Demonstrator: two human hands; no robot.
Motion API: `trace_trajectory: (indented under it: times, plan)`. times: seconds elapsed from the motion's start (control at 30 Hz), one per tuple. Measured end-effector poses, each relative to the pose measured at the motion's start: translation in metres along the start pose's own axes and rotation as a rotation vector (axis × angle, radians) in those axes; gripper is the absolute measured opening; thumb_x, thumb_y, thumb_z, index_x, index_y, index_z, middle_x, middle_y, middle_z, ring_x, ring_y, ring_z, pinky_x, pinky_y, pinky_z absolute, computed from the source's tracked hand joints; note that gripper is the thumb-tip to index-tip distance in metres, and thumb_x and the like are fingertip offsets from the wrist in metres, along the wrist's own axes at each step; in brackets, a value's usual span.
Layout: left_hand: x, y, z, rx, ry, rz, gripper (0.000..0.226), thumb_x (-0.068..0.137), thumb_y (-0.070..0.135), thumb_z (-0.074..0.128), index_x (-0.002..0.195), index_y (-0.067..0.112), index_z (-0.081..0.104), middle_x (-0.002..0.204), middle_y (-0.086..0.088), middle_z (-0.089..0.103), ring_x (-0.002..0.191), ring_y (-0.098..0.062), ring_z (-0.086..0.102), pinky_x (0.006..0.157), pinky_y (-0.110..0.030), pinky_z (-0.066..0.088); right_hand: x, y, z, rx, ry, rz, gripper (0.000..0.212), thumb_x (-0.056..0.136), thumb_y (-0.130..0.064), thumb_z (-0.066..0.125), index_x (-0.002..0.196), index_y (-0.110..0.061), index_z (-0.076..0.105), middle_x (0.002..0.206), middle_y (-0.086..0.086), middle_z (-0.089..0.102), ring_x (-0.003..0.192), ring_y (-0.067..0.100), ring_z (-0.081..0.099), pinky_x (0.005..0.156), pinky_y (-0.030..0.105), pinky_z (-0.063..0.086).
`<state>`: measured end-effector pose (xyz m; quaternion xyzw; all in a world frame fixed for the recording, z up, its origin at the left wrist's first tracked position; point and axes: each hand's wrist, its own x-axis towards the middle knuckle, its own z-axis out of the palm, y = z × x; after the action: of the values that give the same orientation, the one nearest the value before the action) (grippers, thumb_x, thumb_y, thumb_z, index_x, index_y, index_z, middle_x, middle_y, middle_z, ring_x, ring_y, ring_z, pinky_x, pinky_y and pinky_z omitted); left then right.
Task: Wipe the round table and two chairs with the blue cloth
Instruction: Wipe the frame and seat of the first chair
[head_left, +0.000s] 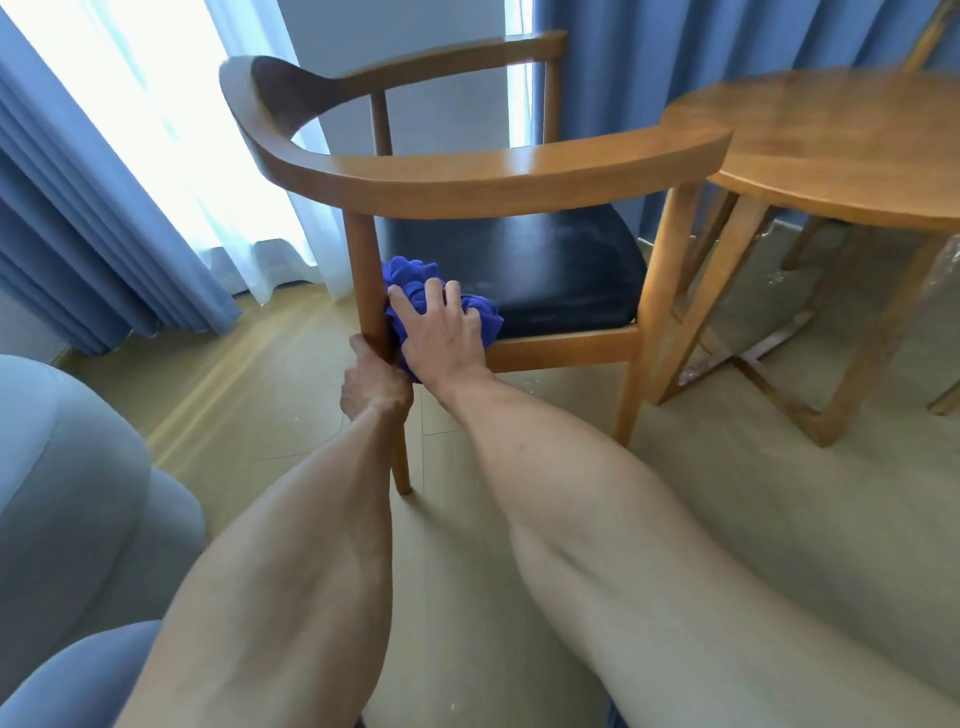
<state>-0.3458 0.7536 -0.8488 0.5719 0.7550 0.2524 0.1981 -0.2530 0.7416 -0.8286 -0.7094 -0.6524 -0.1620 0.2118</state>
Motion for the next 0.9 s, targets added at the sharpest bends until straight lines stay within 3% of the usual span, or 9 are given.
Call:
trace_trajectory:
  times: [0.13,0.3,0.43,0.57,0.73,0.9]
  plan:
    - [-0.004,0.019,-0.003,0.08,0.045,-0.047,0.056,0.09,0.035,0.06,0.134,0.013,0.033,0.112,-0.017,0.053,0.098,-0.039,0.061,0.084,-0.048,0.048,-0.002,0.004,-0.011,0.072,-0.025,0.072,0.043,0.091,-0.025,0.06,0.132,-0.029,0.048,0.122,0.014,0.051,0.111,0.033,0.049,0.071,0.043,0.051]
    - [-0.012,0.041,-0.001,0.086,0.157,-0.048,0.079,0.087,0.026,0.063,0.151,0.007,0.02,0.136,-0.02,0.045,0.123,-0.037,0.049,0.098,-0.049,0.043,-0.02,0.048,-0.018,0.016,0.023,0.044,0.046,0.09,-0.018,0.058,0.134,-0.028,0.049,0.122,0.015,0.051,0.11,0.034,0.05,0.061,0.037,0.05]
    - [-0.022,0.051,0.006,0.106,0.139,-0.126,0.088,0.089,0.028,0.063,0.154,0.007,0.008,0.15,-0.024,0.031,0.137,-0.039,0.035,0.108,-0.05,0.036,-0.036,0.091,-0.023,-0.017,0.046,0.098,0.047,0.09,-0.016,0.061,0.135,-0.028,0.05,0.126,0.015,0.051,0.112,0.034,0.051,0.061,0.037,0.051]
    - [-0.036,0.056,0.014,0.08,0.111,-0.152,0.098,0.088,0.031,0.069,0.155,0.008,0.002,0.152,-0.021,0.031,0.134,-0.039,0.039,0.105,-0.05,0.04,-0.043,0.116,-0.031,-0.056,0.01,0.196,0.045,0.094,-0.015,0.053,0.136,-0.029,0.046,0.13,0.015,0.048,0.116,0.034,0.047,0.065,0.04,0.052]
    - [-0.046,0.048,0.014,-0.055,0.153,-0.175,0.081,0.096,0.018,0.055,0.157,0.023,0.002,0.145,-0.013,0.044,0.127,-0.036,0.047,0.106,-0.05,0.038,-0.048,0.162,-0.042,-0.068,0.025,0.401,0.049,0.093,-0.008,0.046,0.138,-0.027,0.041,0.129,0.017,0.044,0.112,0.035,0.045,0.071,0.043,0.048]
    - [-0.049,0.038,0.017,-0.116,0.17,-0.144,0.08,0.097,0.017,0.054,0.157,0.03,0.002,0.134,-0.012,0.052,0.119,-0.033,0.054,0.103,-0.05,0.045,-0.053,0.142,-0.034,-0.023,0.055,0.503,0.058,0.094,-0.005,0.047,0.145,-0.027,0.033,0.137,0.018,0.039,0.118,0.035,0.042,0.085,0.045,0.046]
